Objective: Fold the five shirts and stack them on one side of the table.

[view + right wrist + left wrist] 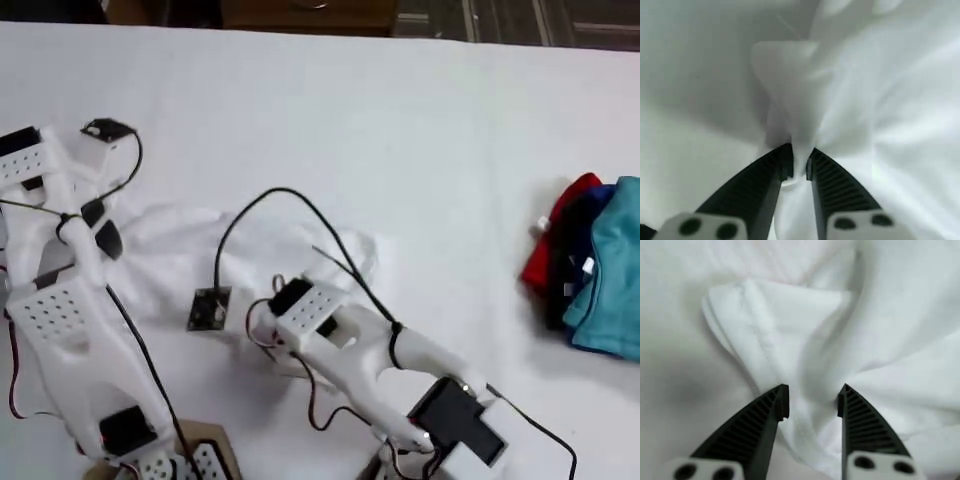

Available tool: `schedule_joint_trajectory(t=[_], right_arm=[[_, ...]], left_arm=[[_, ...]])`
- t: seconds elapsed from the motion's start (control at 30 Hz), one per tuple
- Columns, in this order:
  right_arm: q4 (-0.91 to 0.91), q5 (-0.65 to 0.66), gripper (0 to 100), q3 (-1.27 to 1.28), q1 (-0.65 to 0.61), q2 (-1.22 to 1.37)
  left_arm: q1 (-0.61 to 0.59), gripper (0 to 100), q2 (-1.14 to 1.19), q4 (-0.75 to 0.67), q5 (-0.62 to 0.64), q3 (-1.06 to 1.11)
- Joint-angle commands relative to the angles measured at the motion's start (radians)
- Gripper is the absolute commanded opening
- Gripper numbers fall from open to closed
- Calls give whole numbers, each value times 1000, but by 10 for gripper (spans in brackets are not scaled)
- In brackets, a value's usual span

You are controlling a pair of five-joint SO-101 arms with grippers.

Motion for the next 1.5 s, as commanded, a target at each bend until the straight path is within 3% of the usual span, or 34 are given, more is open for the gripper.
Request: schedule_joint_trajectory(t=[0.0, 0.3, 0.6, 0.83, 1.13, 1.33, 1.47], right_arm=[[13, -5, 20, 0, 38, 31], [22, 8, 20, -48, 102, 27], [245, 106, 20, -278, 110, 25], [262, 107, 22, -399, 160, 35], [252, 107, 248, -509, 289, 36], [234, 107, 251, -512, 298, 82], [380, 98, 250, -493, 171, 28]], left_arm=[[2, 184, -6, 0, -5, -8], [2, 184, -6, -3, -6, -4], [2, 184, -6, -3, -6, -8], [0, 184, -6, -5, -8, -8], [0, 184, -6, -5, -8, -7], [0, 184, -6, 2, -6, -8], [-5, 184, -6, -3, -8, -10]])
